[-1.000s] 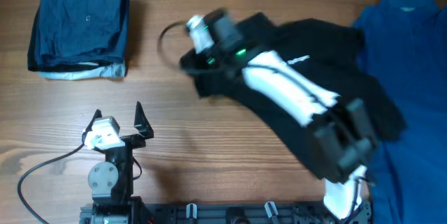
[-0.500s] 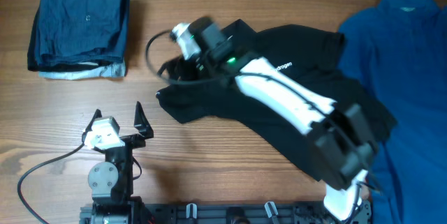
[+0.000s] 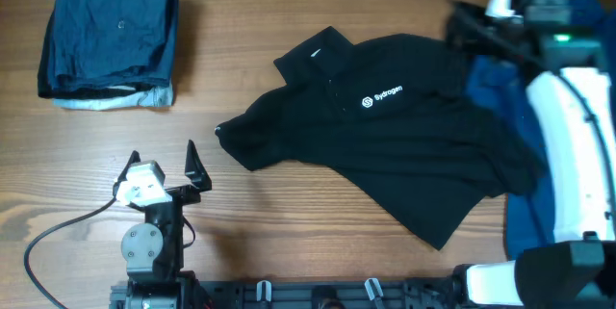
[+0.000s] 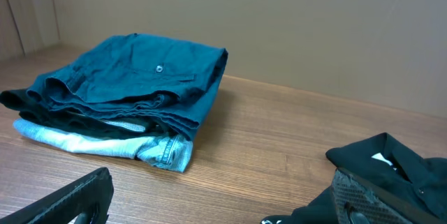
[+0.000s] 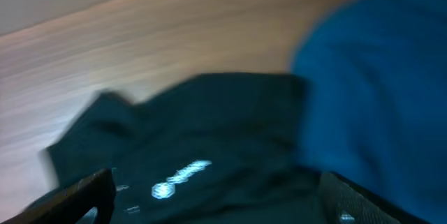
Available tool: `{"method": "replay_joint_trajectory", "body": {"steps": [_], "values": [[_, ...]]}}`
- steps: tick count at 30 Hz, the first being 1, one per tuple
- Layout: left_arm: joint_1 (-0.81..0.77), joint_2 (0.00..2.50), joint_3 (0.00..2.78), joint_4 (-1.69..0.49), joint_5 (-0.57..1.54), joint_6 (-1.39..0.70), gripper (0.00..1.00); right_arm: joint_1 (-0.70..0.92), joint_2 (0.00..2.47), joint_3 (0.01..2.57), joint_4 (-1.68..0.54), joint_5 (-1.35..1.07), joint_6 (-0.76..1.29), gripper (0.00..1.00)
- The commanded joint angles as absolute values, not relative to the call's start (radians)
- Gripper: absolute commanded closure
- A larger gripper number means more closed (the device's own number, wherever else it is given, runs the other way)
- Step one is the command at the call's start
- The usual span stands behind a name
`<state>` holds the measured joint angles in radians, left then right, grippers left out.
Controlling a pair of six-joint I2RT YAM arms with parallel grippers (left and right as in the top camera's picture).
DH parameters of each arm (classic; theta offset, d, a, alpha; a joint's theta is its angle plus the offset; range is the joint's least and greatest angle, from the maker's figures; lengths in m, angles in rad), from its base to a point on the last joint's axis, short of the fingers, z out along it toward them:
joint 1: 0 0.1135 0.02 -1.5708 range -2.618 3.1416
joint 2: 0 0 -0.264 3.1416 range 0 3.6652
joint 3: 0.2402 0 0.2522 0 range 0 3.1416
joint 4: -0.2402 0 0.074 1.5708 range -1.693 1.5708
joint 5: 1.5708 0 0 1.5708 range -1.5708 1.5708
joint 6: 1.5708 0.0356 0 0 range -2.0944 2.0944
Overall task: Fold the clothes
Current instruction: 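Reach the left gripper to the black polo's collar and grasp it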
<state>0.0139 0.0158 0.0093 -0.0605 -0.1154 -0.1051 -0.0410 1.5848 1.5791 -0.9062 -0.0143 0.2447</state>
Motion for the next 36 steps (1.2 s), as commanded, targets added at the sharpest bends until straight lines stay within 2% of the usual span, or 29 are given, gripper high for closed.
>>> {"method": "replay_joint_trajectory", "body": {"steps": [1, 5, 8, 9, 13, 22, 26, 28, 34, 35, 36], "values": [[0.008, 0.013, 0.006, -0.023, -0.128, -0.083, 0.0, -0.144, 1.574, 1.58, -0.931, -0.024, 0.239, 0.01], [0.008, 0.013, 0.006, 0.039, -0.109, -0.083, 0.0, -0.183, 1.575, 1.58, -0.932, -0.038, 0.239, 0.0], [0.008, 0.013, 0.013, 0.134, 0.087, -0.083, 0.0, -0.183, 1.575, 1.58, -0.933, -0.038, 0.239, 0.0], [0.008, 0.015, 0.038, 0.125, 0.144, -0.089, 0.0, -0.183, 1.575, 1.58, -0.932, -0.038, 0.239, 0.0], [0.008, 0.103, 0.234, -0.059, 0.148, -0.112, 0.0, -0.183, 1.575, 1.58, -0.933, -0.038, 0.239, 0.0], [0.002, 0.981, 1.184, -0.614, 0.225, -0.112, 0.0, -0.183, 1.575, 1.58, -0.932, -0.038, 0.239, 0.0], [-0.075, 1.38, 1.611, -0.856, 0.227, -0.108, 0.0, -0.183, 1.575, 1.58, -0.932, -0.038, 0.239, 0.0], [-0.141, 1.559, 1.762, -0.879, 0.226, -0.108, 0.0, -0.183, 1.575, 1.58, -0.932, -0.038, 0.239, 0.0], [-0.29, 1.852, 1.818, -0.72, 0.228, -0.108, 0.0, -0.183, 1.575, 1.58, -0.933, -0.038, 0.239, 0.0], [-0.305, 1.885, 1.818, -0.701, 0.229, -0.108, 0.05, -0.183, 1.575, 1.58, -0.932, -0.038, 0.239, 0.0], [-0.324, 1.922, 1.818, -0.672, 0.244, -0.108, 0.19, -0.183, 1.575, 1.58, -0.933, -0.038, 0.239, 0.0]]}}
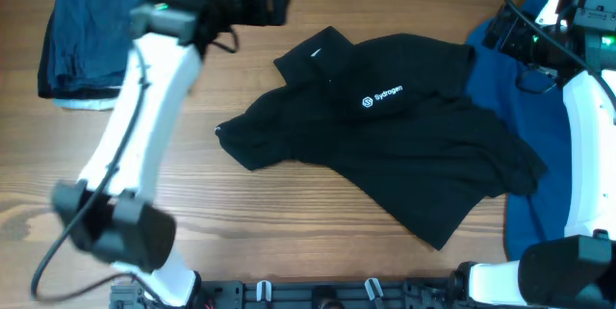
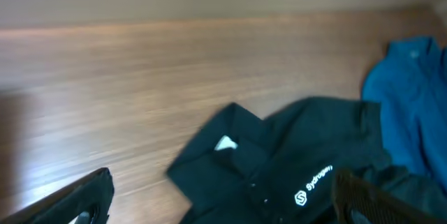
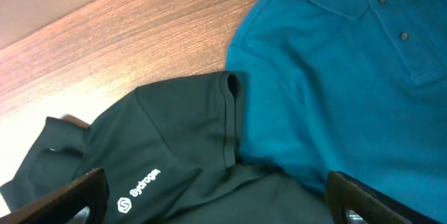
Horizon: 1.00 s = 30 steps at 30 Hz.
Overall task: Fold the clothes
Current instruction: 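Reach the left gripper to the black polo's collar and grasp it, then pull the collar up-left with the left gripper to spread the polo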
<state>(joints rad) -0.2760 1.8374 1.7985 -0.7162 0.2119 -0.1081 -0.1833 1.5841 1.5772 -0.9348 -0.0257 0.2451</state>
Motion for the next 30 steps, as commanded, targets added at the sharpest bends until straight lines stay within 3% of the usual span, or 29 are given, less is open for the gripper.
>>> {"method": "replay_joint_trajectory", "body": {"steps": [1, 2, 3, 13, 30], "values": [[-0.339, 1.956, 1.818, -0.644, 0.256, -0.108, 0.57, -0.183, 1.575, 1.58, -0.932, -0.038, 0.239, 0.0], [-0.36, 1.995, 1.818, -0.615, 0.263, -0.109, 0.85, -0.183, 1.575, 1.58, -0.933, -0.038, 0.239, 0.0], [-0.383, 2.033, 1.818, -0.591, 0.263, -0.108, 0.96, -0.183, 1.575, 1.58, -0.932, -0.038, 0.239, 0.0], [-0.527, 2.248, 1.818, -0.45, 0.176, -0.051, 0.96, -0.183, 1.575, 1.58, -0.933, -0.038, 0.239, 0.0], [-0.539, 2.347, 1.816, -0.538, 0.019, 0.023, 0.96, -0.183, 1.575, 1.58, -0.932, -0.038, 0.239, 0.0]]}}
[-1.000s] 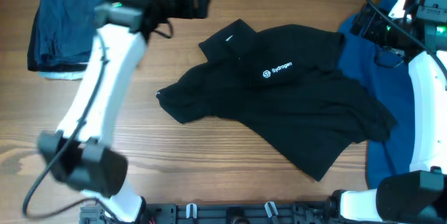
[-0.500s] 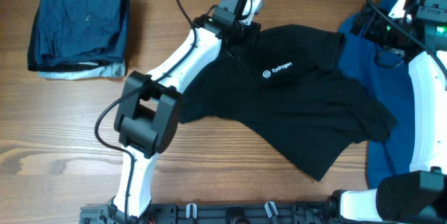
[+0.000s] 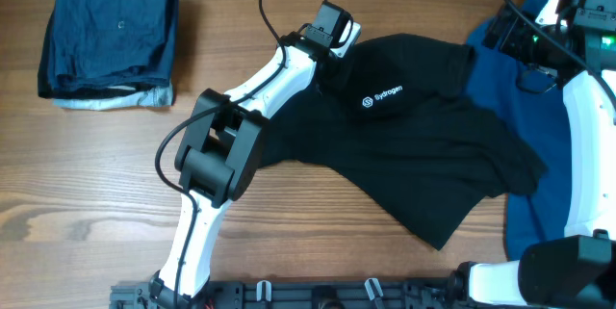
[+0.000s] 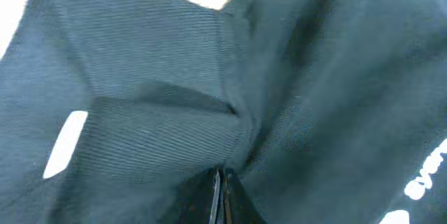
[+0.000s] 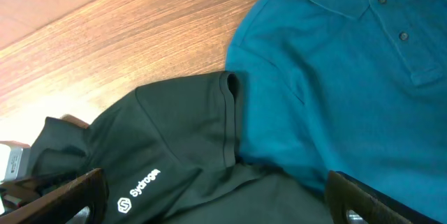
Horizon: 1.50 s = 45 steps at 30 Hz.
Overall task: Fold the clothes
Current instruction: 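Pull the collar up-left with the left gripper to spread the polo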
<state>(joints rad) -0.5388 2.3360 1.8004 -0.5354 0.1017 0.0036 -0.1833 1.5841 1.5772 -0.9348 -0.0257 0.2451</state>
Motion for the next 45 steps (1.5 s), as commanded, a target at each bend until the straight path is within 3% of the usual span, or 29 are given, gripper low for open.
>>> {"method": "replay_joint_trajectory", "body": {"steps": [1, 16, 30, 38, 45], "values": [[-0.537, 2.351, 1.816, -0.538, 0.013, 0.026, 0.96, -0.183, 1.575, 1.58, -0.932, -0.038, 0.239, 0.0], [-0.557, 2.227, 1.866, -0.569, 0.093, 0.076, 0.96, -0.183, 1.575, 1.58, -0.932, -0.037, 0.239, 0.0], [-0.572, 2.386, 1.864, -0.658, 0.11, 0.075, 0.96, -0.183, 1.575, 1.58, -0.932, -0.038, 0.239, 0.0], [-0.531, 2.485, 1.865, -0.607, -0.087, 0.063, 0.96, -0.183, 1.575, 1.58, -0.932, -0.038, 0.239, 0.0], [-0.369, 2.497, 1.865, -0.563, -0.174, -0.134, 0.96, -0.183, 1.575, 1.58, -0.932, -0.038, 0.239, 0.0]]}}
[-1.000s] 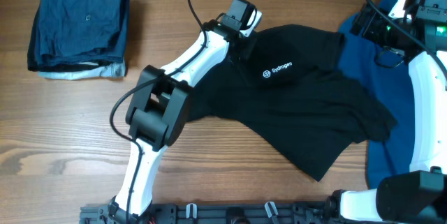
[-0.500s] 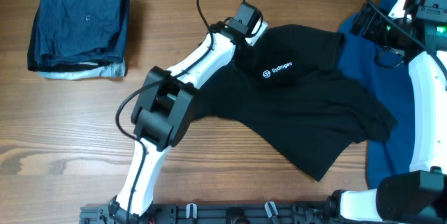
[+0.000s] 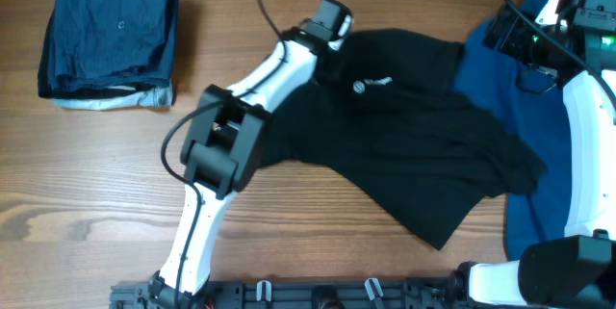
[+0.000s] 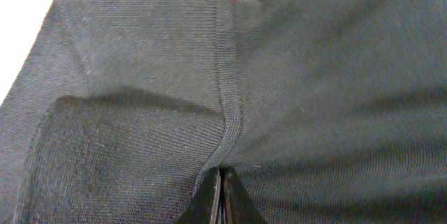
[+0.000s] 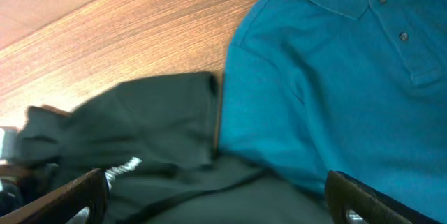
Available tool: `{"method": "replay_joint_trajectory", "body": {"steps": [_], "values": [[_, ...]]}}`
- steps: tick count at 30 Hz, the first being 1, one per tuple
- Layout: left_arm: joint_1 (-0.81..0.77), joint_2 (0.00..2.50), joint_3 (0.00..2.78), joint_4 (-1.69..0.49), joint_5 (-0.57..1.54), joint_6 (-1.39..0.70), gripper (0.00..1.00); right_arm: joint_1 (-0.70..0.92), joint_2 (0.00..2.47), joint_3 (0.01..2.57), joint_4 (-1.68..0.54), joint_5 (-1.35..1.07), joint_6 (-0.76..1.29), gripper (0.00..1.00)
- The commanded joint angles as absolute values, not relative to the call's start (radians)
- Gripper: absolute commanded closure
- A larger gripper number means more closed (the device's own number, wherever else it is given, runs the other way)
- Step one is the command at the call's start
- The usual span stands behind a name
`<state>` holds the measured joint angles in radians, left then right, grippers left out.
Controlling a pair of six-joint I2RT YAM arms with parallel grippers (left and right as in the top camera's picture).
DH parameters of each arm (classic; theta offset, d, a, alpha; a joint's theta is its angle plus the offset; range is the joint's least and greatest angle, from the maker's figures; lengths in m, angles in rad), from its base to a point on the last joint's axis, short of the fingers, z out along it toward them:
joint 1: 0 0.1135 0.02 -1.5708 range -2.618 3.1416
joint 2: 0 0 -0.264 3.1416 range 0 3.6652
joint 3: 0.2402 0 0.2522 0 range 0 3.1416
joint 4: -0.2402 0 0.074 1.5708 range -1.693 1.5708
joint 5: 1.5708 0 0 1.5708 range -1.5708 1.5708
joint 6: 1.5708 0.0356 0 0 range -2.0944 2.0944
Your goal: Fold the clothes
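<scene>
A black polo shirt [image 3: 414,136] with a white logo [image 3: 371,83] lies crumpled across the middle of the table. My left gripper [image 3: 330,17] is at its far edge, shut on the shirt's collar. In the left wrist view the gripper [image 4: 222,185] is pinched flat on a ridge of the black knit fabric [image 4: 140,77]. My right gripper [image 5: 216,199] hangs open at the far right, above the spot where the black sleeve [image 5: 140,112] meets a teal polo shirt [image 5: 335,77]. It holds nothing.
A stack of folded dark blue and light denim clothes [image 3: 111,39] sits at the far left corner. The teal polo shirt [image 3: 486,73] lies partly under the black one along the right edge. The right arm [image 3: 587,155] runs down the right side.
The left gripper, still shut on the collar, has shifted slightly left and away. The collar, logo and right sleeve of the black shirt have moved left with it. The right gripper has not moved.
First the left arm rested open at the near left, with the right gripper over the two shirts. Then the left arm was stretched to the far side, open. Then it was shut on the black collar. Now the collar region has been pulled left.
</scene>
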<state>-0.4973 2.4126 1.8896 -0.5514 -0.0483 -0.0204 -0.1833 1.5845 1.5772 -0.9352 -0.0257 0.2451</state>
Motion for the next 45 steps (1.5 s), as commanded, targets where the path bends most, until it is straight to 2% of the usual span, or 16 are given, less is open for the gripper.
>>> {"method": "replay_joint_trajectory", "body": {"steps": [1, 10, 19, 25, 30, 31, 32, 34, 35, 36, 37, 40, 43, 45], "values": [[-0.338, 2.497, 1.865, -0.565, -0.173, -0.151, 0.96, -0.183, 1.575, 1.58, -0.933, -0.038, 0.239, 0.0], [-0.134, 2.493, 1.866, -0.553, -0.181, -0.308, 0.96, -0.183, 1.575, 1.58, -0.933, -0.038, 0.239, 0.0], [-0.203, 2.244, 2.017, -0.562, -0.112, -0.314, 0.96, -0.183, 1.575, 1.58, -0.932, -0.038, 0.239, 0.0], [-0.252, 1.923, 2.037, -0.789, -0.108, -0.402, 0.92, -0.183, 1.575, 1.58, -0.853, -0.038, 0.246, 0.0], [-0.193, 1.79, 2.037, -1.013, -0.109, -0.402, 0.87, -0.183, 1.573, 1.58, -0.826, -0.12, 0.223, 0.01], [-0.173, 1.785, 2.037, -1.05, -0.109, -0.402, 0.85, -0.183, 1.579, 1.577, -0.842, -0.146, 0.177, 0.11], [-0.159, 1.785, 2.037, -1.071, -0.109, -0.402, 0.84, -0.183, 1.584, 1.575, -0.862, -0.155, 0.148, 0.3], [-0.13, 1.799, 2.03, -1.108, -0.109, -0.402, 0.83, -0.183, 1.621, 1.558, -0.889, -0.15, 0.092, 0.91], [-0.122, 1.808, 2.03, -1.117, -0.109, -0.402, 0.83, -0.183, 1.643, 1.554, -0.895, -0.15, 0.078, 0.96], [-0.117, 1.818, 2.03, -1.126, -0.109, -0.402, 0.81, -0.183, 1.678, 1.55, -0.9, -0.15, 0.062, 0.96], [-0.115, 1.827, 2.03, -1.131, -0.109, -0.402, 0.68, -0.183, 1.708, 1.549, -0.906, -0.155, 0.048, 0.96], [-0.115, 1.845, 2.03, -1.162, -0.109, -0.402, 0.53, -0.183, 1.845, 1.549, -0.902, -0.191, -0.013, 0.96], [-0.115, 1.846, 2.029, -1.187, -0.109, -0.401, 0.42, -0.183, 1.984, 1.549, -0.875, -0.212, -0.045, 0.95], [-0.115, 1.846, 2.029, -1.195, -0.109, -0.401, 0.39, -0.183, 2.046, 1.549, -0.863, -0.212, -0.048, 0.96]]}}
